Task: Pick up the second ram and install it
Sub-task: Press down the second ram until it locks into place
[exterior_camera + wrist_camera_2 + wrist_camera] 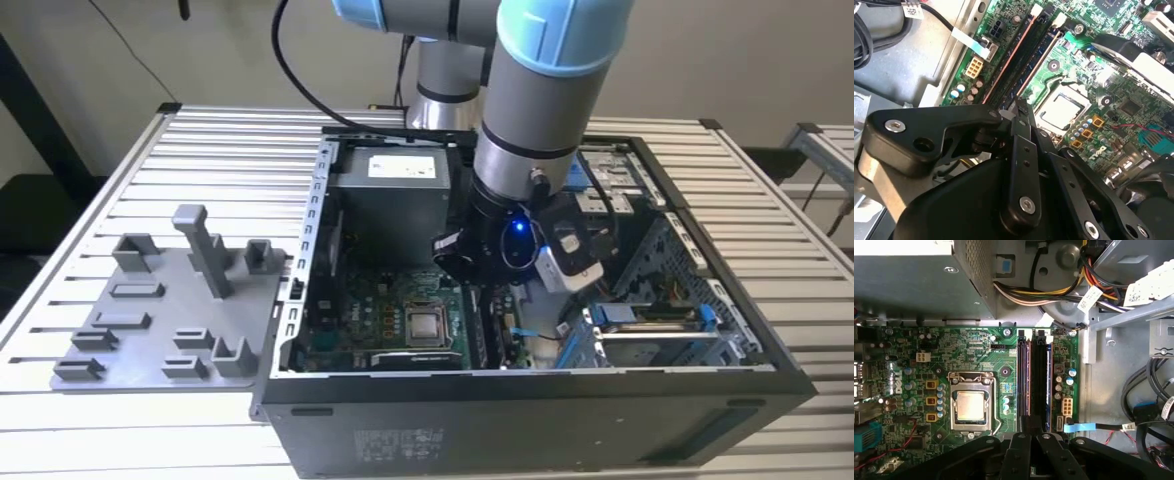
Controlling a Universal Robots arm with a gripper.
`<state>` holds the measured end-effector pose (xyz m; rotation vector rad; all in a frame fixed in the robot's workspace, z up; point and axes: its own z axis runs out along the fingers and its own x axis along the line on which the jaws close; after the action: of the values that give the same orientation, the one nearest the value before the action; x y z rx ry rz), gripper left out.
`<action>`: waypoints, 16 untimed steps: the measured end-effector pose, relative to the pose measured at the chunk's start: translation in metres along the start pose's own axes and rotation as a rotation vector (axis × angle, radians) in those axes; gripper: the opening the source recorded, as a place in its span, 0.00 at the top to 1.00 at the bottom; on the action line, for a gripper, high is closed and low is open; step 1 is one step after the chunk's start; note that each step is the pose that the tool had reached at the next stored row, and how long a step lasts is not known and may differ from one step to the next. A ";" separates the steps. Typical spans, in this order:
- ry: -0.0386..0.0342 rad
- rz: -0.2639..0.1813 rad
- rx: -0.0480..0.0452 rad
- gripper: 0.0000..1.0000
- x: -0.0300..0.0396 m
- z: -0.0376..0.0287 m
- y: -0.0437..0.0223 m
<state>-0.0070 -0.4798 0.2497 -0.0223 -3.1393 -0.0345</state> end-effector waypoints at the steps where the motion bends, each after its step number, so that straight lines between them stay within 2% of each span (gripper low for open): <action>1: 0.0001 0.000 0.0000 0.89 0.0000 0.0000 0.0000; 11: 0.0006 0.000 -0.0001 0.89 -0.0001 0.0000 0.0000; 13: 0.0010 -0.018 -0.0003 0.89 -0.0001 0.0000 0.0000; 16: 0.0021 -0.070 -0.0001 0.89 -0.0001 -0.0001 0.0000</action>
<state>-0.0069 -0.4799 0.2498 0.0872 -3.1368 -0.0347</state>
